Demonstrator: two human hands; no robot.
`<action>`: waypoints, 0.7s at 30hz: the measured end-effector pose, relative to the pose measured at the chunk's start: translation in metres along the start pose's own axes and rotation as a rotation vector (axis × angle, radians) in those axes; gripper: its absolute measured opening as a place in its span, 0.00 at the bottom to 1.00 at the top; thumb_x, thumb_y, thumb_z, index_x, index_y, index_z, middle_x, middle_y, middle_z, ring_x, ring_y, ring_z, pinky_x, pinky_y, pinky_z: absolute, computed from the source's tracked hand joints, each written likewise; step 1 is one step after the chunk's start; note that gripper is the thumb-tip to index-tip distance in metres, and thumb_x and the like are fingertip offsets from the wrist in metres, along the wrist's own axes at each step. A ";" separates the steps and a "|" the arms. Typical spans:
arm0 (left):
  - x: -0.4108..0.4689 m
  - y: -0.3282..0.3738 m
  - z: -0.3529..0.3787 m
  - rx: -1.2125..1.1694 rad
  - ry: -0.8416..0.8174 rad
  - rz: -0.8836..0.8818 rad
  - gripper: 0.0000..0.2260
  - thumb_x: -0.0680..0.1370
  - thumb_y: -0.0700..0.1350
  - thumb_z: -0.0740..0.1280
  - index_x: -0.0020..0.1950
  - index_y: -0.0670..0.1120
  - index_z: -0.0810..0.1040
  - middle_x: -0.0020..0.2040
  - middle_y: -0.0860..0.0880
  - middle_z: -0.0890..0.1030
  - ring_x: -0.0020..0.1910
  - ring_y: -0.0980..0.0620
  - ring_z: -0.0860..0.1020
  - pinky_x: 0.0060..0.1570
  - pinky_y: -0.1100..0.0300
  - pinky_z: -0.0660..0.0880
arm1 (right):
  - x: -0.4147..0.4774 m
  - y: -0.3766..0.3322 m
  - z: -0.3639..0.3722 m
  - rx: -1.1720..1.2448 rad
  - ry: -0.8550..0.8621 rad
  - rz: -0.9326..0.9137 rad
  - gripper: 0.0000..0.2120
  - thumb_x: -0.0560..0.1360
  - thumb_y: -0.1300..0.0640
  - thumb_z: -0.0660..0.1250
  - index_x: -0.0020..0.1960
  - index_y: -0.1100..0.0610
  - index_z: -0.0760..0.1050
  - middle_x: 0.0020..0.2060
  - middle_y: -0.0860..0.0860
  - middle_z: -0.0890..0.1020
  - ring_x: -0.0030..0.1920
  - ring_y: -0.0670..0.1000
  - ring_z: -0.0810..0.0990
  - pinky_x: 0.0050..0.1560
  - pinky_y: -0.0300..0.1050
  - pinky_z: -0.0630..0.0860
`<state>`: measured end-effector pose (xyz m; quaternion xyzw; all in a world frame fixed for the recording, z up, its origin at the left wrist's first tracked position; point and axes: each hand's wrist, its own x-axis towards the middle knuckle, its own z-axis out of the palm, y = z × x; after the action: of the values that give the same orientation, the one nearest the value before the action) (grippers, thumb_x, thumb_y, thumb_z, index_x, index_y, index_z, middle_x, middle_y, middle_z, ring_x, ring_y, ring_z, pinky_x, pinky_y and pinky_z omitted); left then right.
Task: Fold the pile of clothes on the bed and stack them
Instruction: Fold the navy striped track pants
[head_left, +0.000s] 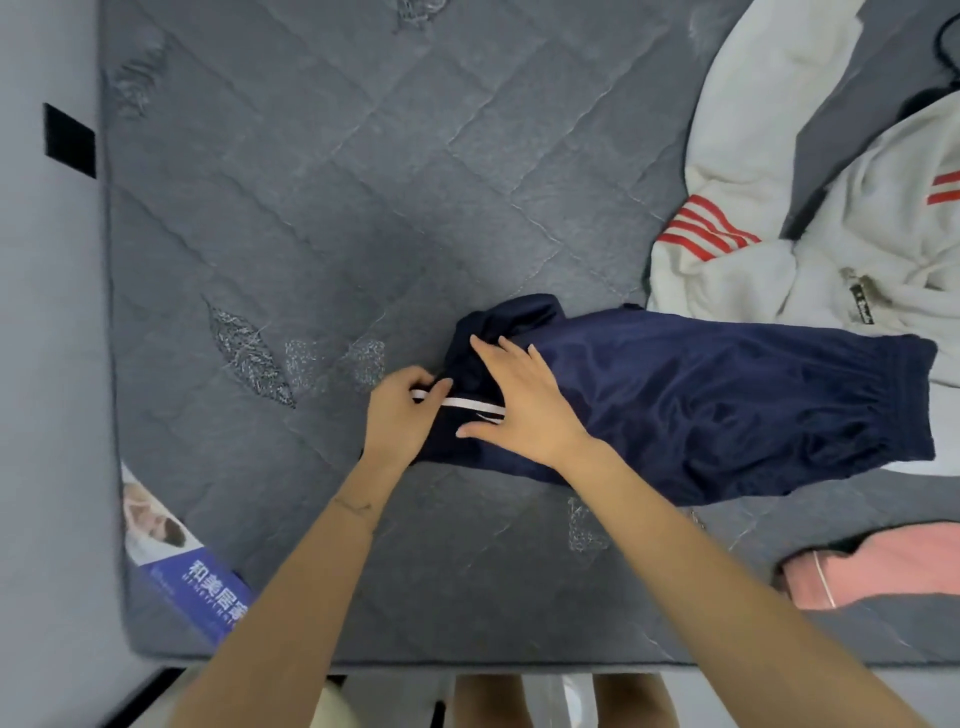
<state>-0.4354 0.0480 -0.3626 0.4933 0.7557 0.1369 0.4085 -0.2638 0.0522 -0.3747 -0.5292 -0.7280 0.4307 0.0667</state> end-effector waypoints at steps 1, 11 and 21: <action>-0.004 0.003 0.000 -0.007 0.029 0.046 0.12 0.78 0.45 0.68 0.37 0.41 0.76 0.34 0.48 0.77 0.35 0.53 0.73 0.40 0.60 0.67 | 0.000 -0.004 0.003 -0.035 -0.013 -0.011 0.45 0.70 0.41 0.73 0.78 0.54 0.55 0.76 0.51 0.61 0.78 0.53 0.52 0.76 0.51 0.41; -0.025 0.040 -0.030 -0.273 0.074 0.131 0.18 0.82 0.51 0.61 0.37 0.45 0.78 0.32 0.53 0.77 0.34 0.59 0.75 0.37 0.69 0.68 | -0.014 -0.036 -0.022 0.211 0.311 0.080 0.18 0.71 0.49 0.75 0.37 0.62 0.75 0.30 0.53 0.77 0.32 0.51 0.74 0.34 0.48 0.69; -0.062 0.016 -0.014 -0.327 -0.379 0.163 0.08 0.81 0.47 0.64 0.60 0.56 0.76 0.53 0.62 0.81 0.53 0.66 0.77 0.52 0.74 0.70 | -0.046 -0.028 -0.061 0.737 0.267 0.195 0.09 0.69 0.52 0.77 0.39 0.52 0.77 0.32 0.42 0.77 0.34 0.40 0.73 0.38 0.32 0.69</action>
<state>-0.4245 0.0050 -0.3146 0.4968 0.5912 0.1950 0.6047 -0.2302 0.0466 -0.3011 -0.5879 -0.4561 0.5946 0.3047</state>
